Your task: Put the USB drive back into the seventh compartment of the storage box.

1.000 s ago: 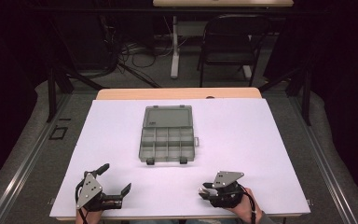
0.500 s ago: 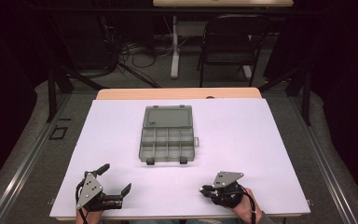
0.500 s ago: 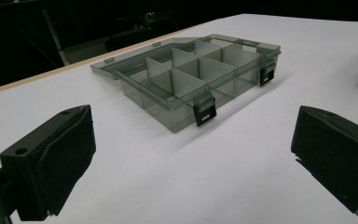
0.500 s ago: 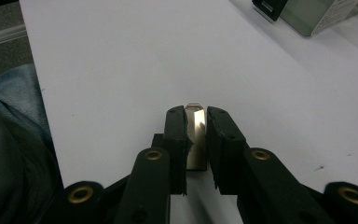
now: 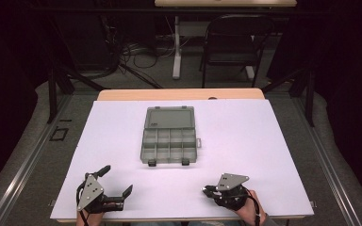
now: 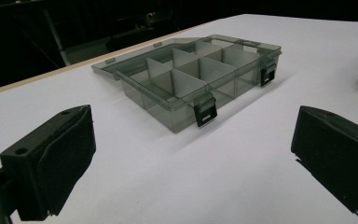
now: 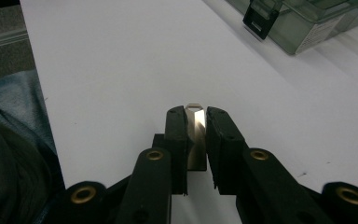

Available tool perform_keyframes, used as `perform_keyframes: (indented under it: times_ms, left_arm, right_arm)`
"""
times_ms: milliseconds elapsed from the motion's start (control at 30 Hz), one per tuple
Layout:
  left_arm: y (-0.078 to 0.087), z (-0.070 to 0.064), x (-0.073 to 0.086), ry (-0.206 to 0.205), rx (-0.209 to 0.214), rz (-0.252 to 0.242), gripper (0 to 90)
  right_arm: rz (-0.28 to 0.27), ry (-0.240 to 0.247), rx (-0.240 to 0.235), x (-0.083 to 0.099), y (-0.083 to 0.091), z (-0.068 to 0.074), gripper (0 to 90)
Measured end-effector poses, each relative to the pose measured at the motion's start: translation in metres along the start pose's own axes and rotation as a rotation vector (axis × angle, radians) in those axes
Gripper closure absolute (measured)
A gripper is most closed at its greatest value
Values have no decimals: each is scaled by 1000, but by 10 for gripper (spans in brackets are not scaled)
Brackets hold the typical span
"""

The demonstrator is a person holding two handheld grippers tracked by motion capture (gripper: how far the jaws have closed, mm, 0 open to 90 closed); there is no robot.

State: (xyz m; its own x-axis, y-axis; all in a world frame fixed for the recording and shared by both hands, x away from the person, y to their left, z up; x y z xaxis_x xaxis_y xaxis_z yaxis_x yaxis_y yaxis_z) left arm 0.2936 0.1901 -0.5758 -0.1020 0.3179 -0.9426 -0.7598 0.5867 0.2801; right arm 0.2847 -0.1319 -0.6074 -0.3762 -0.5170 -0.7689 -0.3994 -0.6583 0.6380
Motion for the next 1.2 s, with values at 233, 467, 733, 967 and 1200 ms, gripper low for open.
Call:
perform_keyframes:
  times_ms: [233, 467, 733, 967, 1200]
  left_arm:
    - [0, 0, 0, 2, -3, -3, 1]
    - [0, 1, 0, 5, -6, -3, 0]
    - [0, 1, 0, 6, -7, -2, 1]
    - [0, 1, 0, 5, -6, -1, 1]
    - [0, 2, 0, 4, -10, -1, 1]
  right_arm:
    - [-17, 0, 2, -5, 5, 0, 794]
    - [-36, -4, 2, -11, 10, -1, 794]
    - [-42, -3, -1, -16, 13, -1, 794]
    - [-60, -9, 11, -23, 17, -5, 794]
    - [-83, -2, 20, -34, 21, -8, 794]
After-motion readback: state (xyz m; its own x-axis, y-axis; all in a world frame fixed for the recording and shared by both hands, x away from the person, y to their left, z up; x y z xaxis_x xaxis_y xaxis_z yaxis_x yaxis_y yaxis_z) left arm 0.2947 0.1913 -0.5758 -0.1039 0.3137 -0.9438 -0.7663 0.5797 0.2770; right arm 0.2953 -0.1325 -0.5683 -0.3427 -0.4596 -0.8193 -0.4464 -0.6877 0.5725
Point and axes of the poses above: each handheld gripper's, and its own axes: y roughly backward along the jaws, x roughly out of its underside, z roughly to its left, the point moved 8 cm from there along -y, roughly forward along the jaws, and after that the axes turned 5 degrees about -y, right-handed, at the moved point
